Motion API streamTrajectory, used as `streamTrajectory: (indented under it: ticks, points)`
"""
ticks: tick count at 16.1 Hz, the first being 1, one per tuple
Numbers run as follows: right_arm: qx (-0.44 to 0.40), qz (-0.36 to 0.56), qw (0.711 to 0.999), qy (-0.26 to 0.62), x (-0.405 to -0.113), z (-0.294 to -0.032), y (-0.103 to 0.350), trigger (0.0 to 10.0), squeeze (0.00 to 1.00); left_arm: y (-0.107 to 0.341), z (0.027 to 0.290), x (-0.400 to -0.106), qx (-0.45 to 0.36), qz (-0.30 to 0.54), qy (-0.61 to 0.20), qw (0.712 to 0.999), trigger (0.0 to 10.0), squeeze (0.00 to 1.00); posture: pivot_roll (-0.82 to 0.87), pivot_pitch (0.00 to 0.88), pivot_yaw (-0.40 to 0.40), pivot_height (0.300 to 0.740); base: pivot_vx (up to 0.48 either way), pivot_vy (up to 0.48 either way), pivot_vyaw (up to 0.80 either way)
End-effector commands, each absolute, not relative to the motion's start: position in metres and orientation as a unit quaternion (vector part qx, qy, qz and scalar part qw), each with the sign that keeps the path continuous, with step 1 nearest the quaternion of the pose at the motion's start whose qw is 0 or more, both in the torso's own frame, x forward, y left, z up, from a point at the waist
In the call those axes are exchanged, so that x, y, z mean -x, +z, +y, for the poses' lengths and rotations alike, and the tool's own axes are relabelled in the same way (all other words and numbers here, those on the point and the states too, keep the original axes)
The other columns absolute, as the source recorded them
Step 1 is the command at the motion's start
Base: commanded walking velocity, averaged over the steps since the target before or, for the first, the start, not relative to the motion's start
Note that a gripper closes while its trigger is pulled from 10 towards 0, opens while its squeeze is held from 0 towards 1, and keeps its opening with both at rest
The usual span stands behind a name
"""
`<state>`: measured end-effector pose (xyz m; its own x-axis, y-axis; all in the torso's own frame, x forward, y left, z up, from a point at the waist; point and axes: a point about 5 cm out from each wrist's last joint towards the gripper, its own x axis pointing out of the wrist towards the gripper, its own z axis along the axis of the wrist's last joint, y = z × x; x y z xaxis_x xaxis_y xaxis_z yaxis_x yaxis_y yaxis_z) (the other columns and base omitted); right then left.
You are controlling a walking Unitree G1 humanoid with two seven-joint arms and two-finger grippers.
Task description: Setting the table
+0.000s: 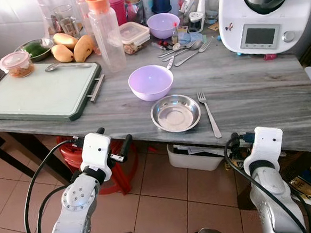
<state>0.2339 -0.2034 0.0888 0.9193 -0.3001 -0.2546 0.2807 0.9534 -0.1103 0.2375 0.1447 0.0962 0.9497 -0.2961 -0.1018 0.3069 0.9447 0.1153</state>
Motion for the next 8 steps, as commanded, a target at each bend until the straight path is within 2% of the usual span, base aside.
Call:
streamTrajectory:
  ticks: [1, 4, 8]
  points:
    - [0.034, 0.137, 0.978, -0.153, -0.237, -0.203, 0.089, 10.0, 0.00, 0.100, 0.148, -0.236, -0.072, 0.039, -0.153, 0.985, 10.0, 0.00, 0.02, 0.027, 0.065, 0.740, 0.000, 0.000, 0.00]
    - [0.025, 0.133, 0.979, -0.150, -0.247, -0.199, 0.090, 10.0, 0.00, 0.100, 0.147, -0.236, -0.073, 0.039, -0.155, 0.984, 10.0, 0.00, 0.02, 0.034, 0.067, 0.740, 0.000, 0.000, 0.00]
    - [0.025, 0.148, 0.976, -0.156, -0.247, -0.197, 0.087, 10.0, 0.00, 0.100, 0.148, -0.234, -0.074, 0.041, -0.153, 0.985, 10.0, 0.00, 0.03, 0.041, 0.065, 0.740, 0.000, 0.000, 0.00]
